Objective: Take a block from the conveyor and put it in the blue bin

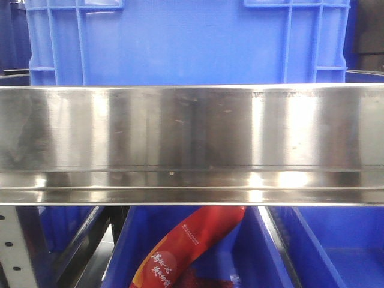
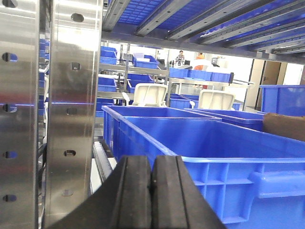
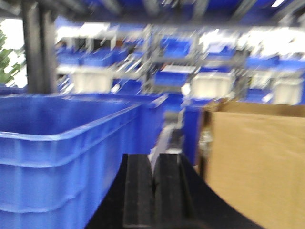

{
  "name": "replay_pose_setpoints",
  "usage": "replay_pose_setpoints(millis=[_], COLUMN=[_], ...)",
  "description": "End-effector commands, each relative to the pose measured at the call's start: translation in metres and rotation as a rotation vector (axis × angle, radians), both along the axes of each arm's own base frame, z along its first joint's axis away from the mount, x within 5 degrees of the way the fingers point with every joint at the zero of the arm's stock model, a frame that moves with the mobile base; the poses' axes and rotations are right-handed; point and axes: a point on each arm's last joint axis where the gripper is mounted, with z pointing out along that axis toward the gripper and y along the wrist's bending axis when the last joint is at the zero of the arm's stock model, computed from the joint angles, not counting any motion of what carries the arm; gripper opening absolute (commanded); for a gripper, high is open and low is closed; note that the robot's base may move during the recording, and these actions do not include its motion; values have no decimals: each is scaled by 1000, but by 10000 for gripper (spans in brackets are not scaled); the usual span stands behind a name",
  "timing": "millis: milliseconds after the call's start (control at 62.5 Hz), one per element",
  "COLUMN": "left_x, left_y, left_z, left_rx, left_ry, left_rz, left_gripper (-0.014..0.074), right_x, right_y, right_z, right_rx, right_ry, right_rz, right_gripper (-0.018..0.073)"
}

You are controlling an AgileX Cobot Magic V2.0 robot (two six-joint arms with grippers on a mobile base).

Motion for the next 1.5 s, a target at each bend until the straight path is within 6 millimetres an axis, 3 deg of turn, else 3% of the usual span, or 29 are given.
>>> replay_pose_setpoints(millis=[0,272,1311,1487], left_x=[-1,-1,-2,6], left_y=[1,1,1,3], left_z=[1,1,1,-25], left_rx=[-13,-13,-9,105], left_ry=[-18,-18,-19,-51], left_rz=[8,8,8,71], left_gripper=[-111,-111,-111,-111], right_x=[-6,-10,-10,-10], right_y=[-3,-5,-5,-5], right_z=[-22,-112,-109,-109], right_rx=[20,3,16,16], right_ry=[5,120,87,87], right_rz=[-40,-67,-69,-69], right_gripper=[-162,-162,-162,-162])
